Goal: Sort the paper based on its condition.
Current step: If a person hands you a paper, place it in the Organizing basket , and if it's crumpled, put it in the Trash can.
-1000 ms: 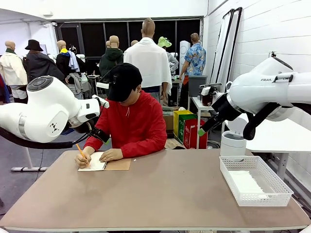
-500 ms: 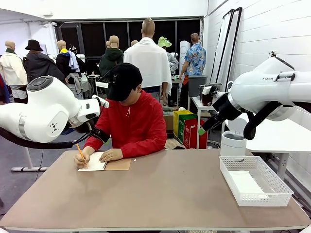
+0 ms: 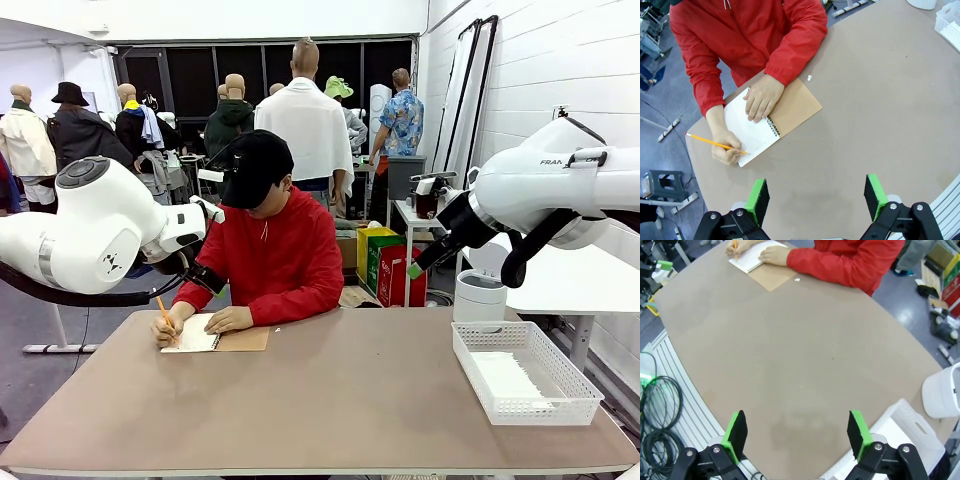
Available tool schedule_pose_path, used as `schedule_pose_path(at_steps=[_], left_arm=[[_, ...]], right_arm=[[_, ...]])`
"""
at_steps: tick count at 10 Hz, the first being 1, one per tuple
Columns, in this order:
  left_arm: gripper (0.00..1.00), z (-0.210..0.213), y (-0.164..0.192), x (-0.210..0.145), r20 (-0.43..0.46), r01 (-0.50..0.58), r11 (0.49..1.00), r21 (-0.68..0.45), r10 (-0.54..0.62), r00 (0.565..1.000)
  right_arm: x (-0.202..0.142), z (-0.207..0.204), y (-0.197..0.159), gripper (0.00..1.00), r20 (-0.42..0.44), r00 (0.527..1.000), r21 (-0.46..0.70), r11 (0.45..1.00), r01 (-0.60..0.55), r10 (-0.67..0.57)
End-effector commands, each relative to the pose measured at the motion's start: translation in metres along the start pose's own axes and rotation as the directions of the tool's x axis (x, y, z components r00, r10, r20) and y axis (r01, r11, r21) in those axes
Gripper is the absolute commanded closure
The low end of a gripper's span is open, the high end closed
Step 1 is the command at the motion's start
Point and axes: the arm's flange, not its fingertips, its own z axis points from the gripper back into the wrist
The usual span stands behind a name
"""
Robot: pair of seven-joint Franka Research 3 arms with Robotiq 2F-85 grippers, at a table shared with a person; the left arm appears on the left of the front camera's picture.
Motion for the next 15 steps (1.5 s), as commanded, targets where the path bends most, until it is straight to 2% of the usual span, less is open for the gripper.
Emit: schedule_pose_path(at_steps=[1,15], left_arm=[[0.0,0.0002,-0.0002,0.0,-0.001,0.001,1.0,0.002,-0.001,1.0],[0.0,0.0002,-0.0002,0.0,-0.001,0.001,1.0,0.002,-0.001,1.0]], right_arm=[[-0.0006,-0.0007,0.0001,0.0,-0.004,1.0,-0.004,1.0,-0.005,0.005],[-0.0006,-0.0007,0.0001,0.0,-0.004,1.0,-0.004,1.0,-0.005,0.005]])
